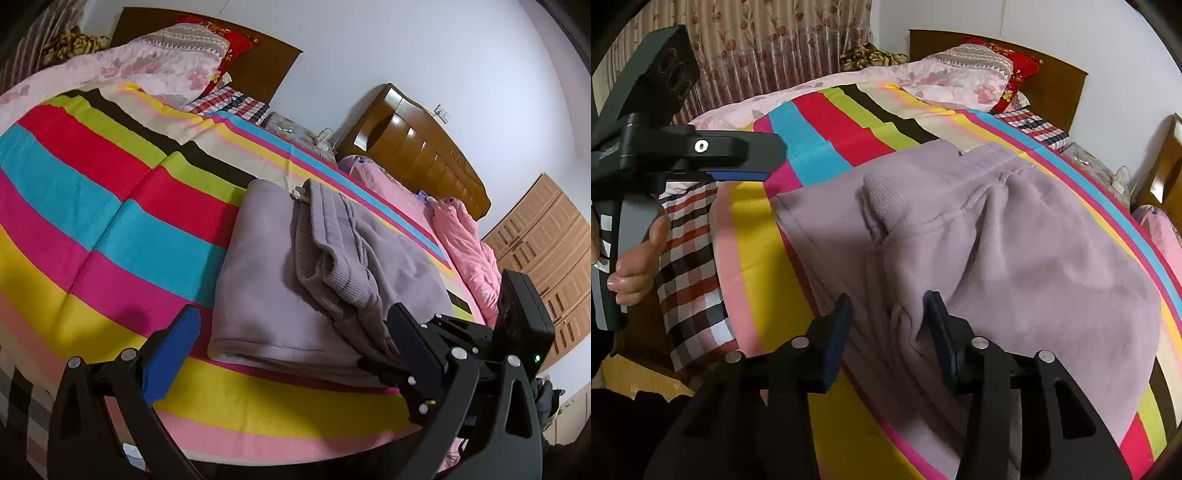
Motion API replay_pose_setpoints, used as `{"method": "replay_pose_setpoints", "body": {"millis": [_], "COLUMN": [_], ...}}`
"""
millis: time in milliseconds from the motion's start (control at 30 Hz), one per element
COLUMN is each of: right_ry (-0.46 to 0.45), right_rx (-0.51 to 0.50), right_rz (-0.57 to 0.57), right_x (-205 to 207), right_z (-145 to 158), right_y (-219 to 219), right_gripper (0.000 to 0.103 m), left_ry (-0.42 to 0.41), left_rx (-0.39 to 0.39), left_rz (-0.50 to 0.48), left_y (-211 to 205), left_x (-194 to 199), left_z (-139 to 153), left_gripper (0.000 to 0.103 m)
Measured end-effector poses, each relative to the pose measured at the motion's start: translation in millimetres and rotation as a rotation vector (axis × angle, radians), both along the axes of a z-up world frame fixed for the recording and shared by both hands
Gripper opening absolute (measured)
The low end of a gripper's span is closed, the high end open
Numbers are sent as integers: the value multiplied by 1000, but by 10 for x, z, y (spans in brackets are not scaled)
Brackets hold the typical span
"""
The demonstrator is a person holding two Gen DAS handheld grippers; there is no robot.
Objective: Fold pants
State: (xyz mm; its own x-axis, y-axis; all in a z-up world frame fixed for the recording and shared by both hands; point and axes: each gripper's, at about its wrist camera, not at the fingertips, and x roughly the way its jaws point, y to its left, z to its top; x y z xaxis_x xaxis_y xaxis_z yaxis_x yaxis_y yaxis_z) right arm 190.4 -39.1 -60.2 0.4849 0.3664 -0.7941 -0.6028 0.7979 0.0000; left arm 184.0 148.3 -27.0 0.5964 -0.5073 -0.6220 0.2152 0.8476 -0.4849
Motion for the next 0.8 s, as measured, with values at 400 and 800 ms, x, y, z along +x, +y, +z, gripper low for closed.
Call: {"method": "replay_pose_setpoints", "body": {"millis": [400, 800], "right_ry": [-224, -331], "right_rx": [-253, 13], "right_rz": [71, -46], "right_x": [-260, -318], "right_z": [-154, 314], "right_y": [216, -301], "right_gripper": [32, 13], "left_ry": [37, 299], "left_rx": [-4, -368], "left_rz": [-36, -293], "left_y": [-88, -570], "left_x": [16, 954], "left_z": [-7, -77], "left_gripper": [101, 101]}}
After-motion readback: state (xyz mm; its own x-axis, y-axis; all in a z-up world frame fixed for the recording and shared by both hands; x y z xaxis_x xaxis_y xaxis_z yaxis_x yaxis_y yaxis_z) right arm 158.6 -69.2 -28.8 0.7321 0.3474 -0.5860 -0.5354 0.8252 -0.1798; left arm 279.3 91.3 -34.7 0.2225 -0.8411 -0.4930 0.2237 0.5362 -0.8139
